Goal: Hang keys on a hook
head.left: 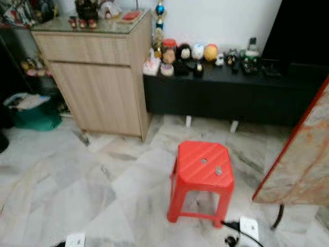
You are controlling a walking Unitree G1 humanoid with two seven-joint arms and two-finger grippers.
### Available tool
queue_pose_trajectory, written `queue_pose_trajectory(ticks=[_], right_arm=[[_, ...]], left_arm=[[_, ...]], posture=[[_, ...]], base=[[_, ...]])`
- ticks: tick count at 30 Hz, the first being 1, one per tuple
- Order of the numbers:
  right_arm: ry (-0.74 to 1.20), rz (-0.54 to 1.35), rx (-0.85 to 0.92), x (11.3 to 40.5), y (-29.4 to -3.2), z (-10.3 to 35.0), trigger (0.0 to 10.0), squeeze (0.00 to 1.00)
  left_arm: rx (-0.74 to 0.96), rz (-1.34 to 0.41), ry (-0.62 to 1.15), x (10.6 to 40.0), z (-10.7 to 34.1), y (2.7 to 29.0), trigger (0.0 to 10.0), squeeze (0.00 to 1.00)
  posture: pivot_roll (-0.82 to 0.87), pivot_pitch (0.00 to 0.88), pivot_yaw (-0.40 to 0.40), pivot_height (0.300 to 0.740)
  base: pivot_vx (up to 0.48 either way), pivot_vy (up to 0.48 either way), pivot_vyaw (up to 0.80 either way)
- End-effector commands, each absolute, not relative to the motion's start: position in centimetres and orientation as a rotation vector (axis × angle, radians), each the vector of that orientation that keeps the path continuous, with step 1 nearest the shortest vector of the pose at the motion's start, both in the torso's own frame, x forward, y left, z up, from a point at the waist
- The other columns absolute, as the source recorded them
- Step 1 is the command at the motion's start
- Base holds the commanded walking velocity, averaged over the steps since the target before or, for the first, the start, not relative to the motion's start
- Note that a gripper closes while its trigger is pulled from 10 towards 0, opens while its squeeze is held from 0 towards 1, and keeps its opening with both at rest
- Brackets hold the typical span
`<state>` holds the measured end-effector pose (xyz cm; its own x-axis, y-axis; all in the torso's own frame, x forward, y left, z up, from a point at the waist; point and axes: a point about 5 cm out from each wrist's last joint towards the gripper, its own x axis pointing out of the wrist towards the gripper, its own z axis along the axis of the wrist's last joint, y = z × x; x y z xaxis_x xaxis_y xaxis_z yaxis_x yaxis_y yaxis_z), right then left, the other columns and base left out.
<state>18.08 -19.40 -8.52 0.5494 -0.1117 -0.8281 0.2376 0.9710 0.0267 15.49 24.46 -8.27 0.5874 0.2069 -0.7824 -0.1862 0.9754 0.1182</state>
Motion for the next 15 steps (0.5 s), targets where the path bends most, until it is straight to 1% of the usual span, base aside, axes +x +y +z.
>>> queue_pose_trajectory(ticks=[1,5,8,15], right_arm=[[0.98,-0.225,0.121,17.6,-20.3,-8.6,10.0,0.0],[0.979,-0.224,0.122,17.6,-20.3,-8.6,10.0,0.0],[0.976,-0.225,0.125,17.6,-20.2,-8.6,10.0,0.0],[0.972,-0.214,0.117,17.7,-20.2,-8.5,10.0,0.0]], left_arm=[[0.028,0.211,0.92,15.5,-8.4,24.0,10.0,0.0],[0.027,0.224,0.924,15.3,-8.2,25.1,10.0,0.0],[0.02,0.223,0.923,15.3,-8.1,25.3,10.0,0.0],[0.019,0.216,0.919,15.4,-8.3,24.7,10.0,0.0]], posture=[[0.02,0.0,0.004,0.74],[0.02,0.0,0.004,0.74],[0.02,0.0,0.004,0.74],[0.02,0.0,0.001,0.74]], base=[[0.0,0.0,0.0],[0.0,0.0,0.0],[0.0,0.0,0.0],[0.0,0.0,0.0]])
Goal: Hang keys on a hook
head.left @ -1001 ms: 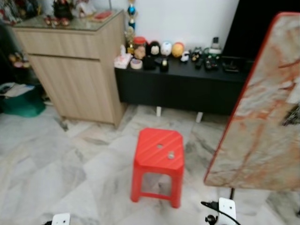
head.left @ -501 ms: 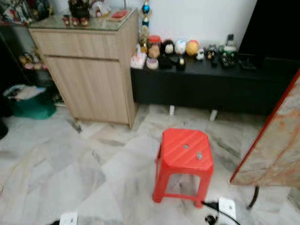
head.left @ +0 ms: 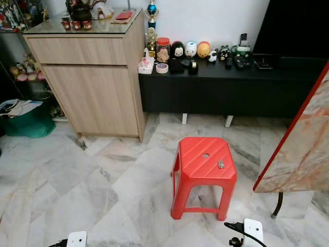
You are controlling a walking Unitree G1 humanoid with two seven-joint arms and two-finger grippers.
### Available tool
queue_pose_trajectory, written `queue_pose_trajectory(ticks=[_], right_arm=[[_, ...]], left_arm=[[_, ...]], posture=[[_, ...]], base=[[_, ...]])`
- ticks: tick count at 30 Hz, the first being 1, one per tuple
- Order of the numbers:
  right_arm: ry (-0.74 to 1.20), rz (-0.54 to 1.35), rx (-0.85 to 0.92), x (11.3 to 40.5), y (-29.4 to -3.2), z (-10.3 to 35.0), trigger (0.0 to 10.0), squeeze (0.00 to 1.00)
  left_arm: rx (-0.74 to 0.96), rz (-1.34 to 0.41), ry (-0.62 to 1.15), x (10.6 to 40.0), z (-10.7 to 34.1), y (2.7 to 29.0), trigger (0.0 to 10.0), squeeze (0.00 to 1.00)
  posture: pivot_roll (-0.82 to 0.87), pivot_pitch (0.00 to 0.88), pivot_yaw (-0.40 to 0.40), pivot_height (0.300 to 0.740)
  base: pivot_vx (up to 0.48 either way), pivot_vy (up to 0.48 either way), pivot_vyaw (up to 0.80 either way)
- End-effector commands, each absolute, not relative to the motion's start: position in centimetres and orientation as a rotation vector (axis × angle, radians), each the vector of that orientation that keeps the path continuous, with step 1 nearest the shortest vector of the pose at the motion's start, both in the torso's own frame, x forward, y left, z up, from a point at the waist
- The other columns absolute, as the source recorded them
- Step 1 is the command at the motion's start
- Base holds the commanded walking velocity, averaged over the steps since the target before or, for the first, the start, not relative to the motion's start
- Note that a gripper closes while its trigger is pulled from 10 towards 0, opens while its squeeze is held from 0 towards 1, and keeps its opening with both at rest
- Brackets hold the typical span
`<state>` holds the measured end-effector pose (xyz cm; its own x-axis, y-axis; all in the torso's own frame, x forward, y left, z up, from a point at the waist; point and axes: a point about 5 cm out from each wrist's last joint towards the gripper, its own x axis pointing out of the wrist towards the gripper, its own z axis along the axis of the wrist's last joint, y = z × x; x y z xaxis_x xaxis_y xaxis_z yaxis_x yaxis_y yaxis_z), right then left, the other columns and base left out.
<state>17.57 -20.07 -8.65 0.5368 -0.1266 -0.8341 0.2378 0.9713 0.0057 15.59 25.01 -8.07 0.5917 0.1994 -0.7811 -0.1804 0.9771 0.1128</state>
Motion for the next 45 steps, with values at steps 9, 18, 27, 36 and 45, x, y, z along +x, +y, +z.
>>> queue_pose_trajectory(ticks=[9,18,27,36,45], right_arm=[[0.969,-0.223,0.13,17.7,-20.3,-8.5,10.0,0.0],[0.96,-0.229,0.138,17.8,-20.2,-8.5,10.0,0.0],[0.951,-0.256,0.164,17.9,-20.4,-8.4,10.0,0.0],[0.945,-0.254,0.165,18.0,-20.4,-8.4,10.0,0.0],[0.943,-0.247,0.165,18.2,-20.2,-8.3,10.0,0.0]], left_arm=[[0.017,0.201,0.917,15.5,-8.5,23.6,10.0,0.0],[0.015,0.197,0.915,15.5,-8.5,23.4,10.0,0.0],[0.019,0.196,0.911,15.7,-8.4,23.6,10.0,0.0],[0.021,0.193,0.903,15.9,-8.3,23.7,10.0,0.0],[0.022,0.192,0.892,16.1,-8.2,23.6,10.0,0.0]], posture=[[0.02,0.0,0.0,0.74],[0.03,0.0,0.0,0.74],[0.03,0.0,0.0,0.74],[0.03,0.0,0.001,0.74],[0.03,0.0,0.0,0.74]], base=[[0.113,0.0,0.0],[0.264,0.0,0.0],[0.278,0.0,0.0],[0.279,0.0,0.0],[0.279,0.0,0.0]])
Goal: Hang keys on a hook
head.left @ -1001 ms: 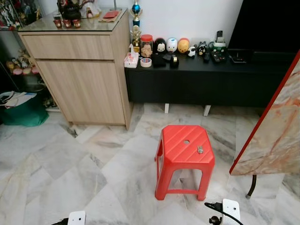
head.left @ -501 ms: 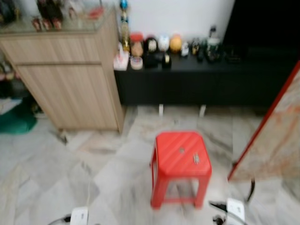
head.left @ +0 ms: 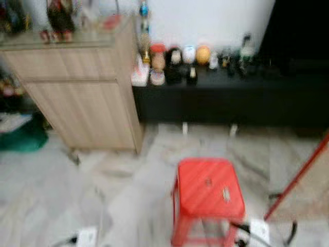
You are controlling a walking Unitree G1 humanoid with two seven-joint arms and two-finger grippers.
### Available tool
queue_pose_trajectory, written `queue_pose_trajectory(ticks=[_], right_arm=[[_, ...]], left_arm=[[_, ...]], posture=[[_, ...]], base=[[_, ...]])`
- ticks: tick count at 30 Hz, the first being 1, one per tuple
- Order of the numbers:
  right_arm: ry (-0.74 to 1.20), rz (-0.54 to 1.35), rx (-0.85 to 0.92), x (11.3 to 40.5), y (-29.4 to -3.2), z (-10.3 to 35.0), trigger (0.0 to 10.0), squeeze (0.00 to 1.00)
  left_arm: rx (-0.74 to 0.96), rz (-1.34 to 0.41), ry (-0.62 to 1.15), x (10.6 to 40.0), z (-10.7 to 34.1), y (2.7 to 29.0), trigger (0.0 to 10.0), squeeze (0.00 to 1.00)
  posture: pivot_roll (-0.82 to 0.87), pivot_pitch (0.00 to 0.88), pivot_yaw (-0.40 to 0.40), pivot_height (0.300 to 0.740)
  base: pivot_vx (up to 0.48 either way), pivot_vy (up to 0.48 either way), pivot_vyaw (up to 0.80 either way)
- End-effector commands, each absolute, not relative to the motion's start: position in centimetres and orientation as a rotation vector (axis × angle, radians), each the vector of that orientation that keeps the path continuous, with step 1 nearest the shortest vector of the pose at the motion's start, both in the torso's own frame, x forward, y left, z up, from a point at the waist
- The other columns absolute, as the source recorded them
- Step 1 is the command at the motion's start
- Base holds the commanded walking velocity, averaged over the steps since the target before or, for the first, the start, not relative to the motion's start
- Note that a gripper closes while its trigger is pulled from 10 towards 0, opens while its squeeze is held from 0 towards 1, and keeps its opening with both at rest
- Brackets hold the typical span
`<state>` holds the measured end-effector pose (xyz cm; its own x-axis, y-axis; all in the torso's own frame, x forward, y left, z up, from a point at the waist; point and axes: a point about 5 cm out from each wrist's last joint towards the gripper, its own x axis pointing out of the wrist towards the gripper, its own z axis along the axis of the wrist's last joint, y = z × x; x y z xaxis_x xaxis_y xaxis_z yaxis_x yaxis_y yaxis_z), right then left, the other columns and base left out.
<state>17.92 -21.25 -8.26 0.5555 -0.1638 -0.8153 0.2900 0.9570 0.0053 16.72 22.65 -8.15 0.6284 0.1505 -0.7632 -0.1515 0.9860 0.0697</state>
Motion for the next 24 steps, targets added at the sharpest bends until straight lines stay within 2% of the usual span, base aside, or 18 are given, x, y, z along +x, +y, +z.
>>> queue_pose_trajectory(ticks=[1,18,24], right_arm=[[0.942,-0.247,0.165,18.2,-20.16,-8.32,10.0,0.0],[0.94,-0.238,0.164,18.21,-20.14,-8.31,10.0,0.0],[0.939,-0.239,0.163,18.16,-20.32,-8.3,10.0,0.0]], left_arm=[[0.024,0.191,0.891,16.09,-8.22,23.53,10.0,0.0],[0.041,0.181,0.89,16.17,-8.23,23.33,10.0,0.0],[0.045,0.177,0.897,16.02,-8.3,23.33,10.0,0.0]], posture=[[0.03,0.0,0.0,0.74],[0.03,0.0,0.0,0.74],[0.03,0.0,0.0,0.74]], base=[[0.251,0.0,0.0],[0.0,0.0,0.0],[0.0,-0.297,0.0]])
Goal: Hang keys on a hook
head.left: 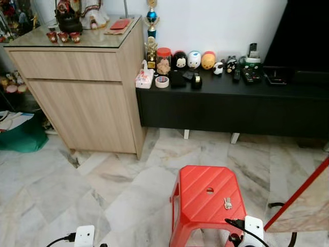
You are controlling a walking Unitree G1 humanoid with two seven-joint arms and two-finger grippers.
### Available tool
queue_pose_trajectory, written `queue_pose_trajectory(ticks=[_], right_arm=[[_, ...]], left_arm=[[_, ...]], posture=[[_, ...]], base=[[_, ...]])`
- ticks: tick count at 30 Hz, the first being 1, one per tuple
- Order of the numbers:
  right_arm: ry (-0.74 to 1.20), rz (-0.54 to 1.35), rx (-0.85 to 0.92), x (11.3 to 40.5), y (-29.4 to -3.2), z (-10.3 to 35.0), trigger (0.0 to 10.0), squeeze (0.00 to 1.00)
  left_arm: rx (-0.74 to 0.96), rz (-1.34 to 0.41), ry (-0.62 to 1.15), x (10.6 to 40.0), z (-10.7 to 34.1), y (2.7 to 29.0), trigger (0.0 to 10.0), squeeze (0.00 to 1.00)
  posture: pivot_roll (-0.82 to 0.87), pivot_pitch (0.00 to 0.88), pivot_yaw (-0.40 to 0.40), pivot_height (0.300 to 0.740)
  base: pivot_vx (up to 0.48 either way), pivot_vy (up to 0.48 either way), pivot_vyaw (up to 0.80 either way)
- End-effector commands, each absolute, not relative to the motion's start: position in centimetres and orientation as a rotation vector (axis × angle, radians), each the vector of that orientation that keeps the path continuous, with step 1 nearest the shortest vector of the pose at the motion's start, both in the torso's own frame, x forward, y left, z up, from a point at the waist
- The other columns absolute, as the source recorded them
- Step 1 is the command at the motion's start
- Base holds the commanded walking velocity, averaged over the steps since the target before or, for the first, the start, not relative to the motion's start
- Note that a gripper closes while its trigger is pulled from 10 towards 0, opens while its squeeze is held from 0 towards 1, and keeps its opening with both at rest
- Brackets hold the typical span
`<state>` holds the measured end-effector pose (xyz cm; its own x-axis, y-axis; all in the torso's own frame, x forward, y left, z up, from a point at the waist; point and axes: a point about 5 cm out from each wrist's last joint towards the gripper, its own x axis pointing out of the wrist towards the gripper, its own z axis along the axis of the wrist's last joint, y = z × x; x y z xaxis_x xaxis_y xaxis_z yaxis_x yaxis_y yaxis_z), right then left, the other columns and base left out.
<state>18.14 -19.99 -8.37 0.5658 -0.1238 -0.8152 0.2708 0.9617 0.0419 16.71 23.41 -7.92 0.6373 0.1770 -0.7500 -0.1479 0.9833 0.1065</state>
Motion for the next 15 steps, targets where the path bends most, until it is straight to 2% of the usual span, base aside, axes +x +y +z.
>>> queue_pose_trajectory(ticks=[1,6,15], right_arm=[[0.938,-0.239,0.163,18.16,-20.35,-8.3,10.0,0.0],[0.933,-0.239,0.164,18.23,-20.41,-8.25,10.0,0.0],[0.914,-0.229,0.169,18.98,-19.8,-7.97,10.0,0.0]], left_arm=[[0.045,0.178,0.9,15.93,-8.33,23.35,10.0,0.0],[0.042,0.185,0.916,15.44,-8.52,23.49,10.0,0.0],[0.035,0.194,0.928,15.19,-8.6,23.67,10.0,0.0]], posture=[[0.03,0.0,0.0,0.74],[0.03,0.0,0.0,0.74],[0.03,0.0,-0.002,0.74]], base=[[0.0,-0.319,0.0],[0.0,-0.31,0.0],[0.0,0.0,0.0]])
